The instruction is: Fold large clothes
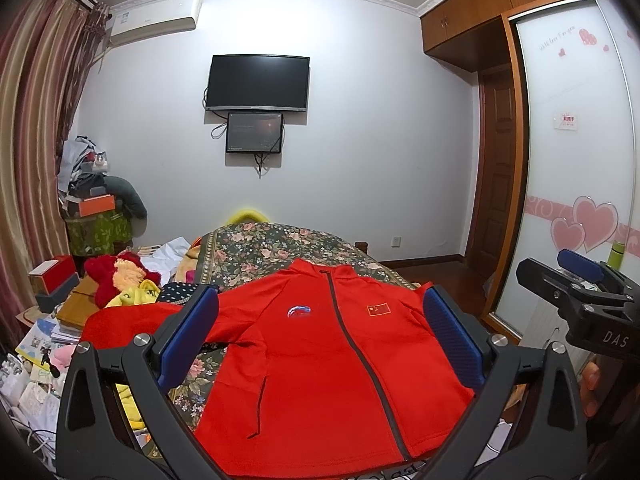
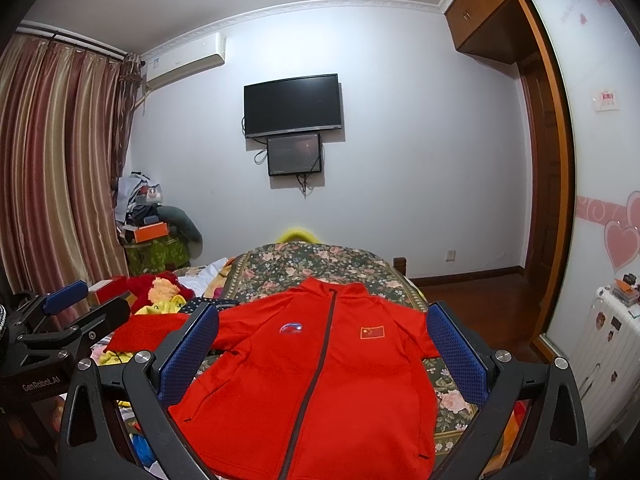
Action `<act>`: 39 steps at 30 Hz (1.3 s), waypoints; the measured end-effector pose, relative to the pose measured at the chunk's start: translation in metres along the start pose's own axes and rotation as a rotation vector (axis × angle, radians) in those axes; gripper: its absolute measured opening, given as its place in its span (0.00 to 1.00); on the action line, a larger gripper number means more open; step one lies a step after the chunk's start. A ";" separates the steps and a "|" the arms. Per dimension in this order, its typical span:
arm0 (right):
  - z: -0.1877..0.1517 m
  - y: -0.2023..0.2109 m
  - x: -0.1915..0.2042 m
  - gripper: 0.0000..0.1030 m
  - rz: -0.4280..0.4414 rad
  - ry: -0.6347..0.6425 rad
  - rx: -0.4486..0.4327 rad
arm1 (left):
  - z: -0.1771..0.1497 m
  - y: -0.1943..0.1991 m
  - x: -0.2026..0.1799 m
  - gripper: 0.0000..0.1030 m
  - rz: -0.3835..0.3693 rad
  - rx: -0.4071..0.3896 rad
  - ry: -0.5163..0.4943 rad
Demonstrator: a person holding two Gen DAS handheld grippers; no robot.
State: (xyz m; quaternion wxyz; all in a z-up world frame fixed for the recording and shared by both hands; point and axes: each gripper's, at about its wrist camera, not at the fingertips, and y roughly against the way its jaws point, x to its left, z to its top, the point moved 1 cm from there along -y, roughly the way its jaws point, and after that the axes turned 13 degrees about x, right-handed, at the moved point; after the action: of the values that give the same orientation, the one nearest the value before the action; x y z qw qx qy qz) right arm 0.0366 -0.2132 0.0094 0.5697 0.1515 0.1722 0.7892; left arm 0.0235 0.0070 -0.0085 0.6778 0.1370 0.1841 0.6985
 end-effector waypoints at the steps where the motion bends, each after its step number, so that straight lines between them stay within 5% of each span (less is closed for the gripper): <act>1: 0.000 -0.001 0.001 1.00 0.000 0.000 0.003 | 0.000 -0.001 0.000 1.00 0.000 0.000 -0.001; 22: 0.033 -0.074 0.018 1.00 0.003 0.024 0.091 | 0.016 -0.056 0.045 1.00 0.025 0.040 0.037; 30: 0.057 -0.175 0.023 1.00 0.027 0.026 0.170 | 0.028 -0.114 0.114 1.00 0.158 0.054 0.093; 39: 0.061 -0.336 0.033 1.00 0.045 0.120 0.339 | -0.013 -0.211 0.229 1.00 0.282 0.273 0.204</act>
State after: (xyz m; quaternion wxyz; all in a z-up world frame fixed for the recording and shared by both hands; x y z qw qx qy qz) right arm 0.3377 -0.0776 -0.0835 0.5069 0.2018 0.3329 0.7691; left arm 0.1966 0.2376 -0.1264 0.5264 0.1806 0.3238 0.7652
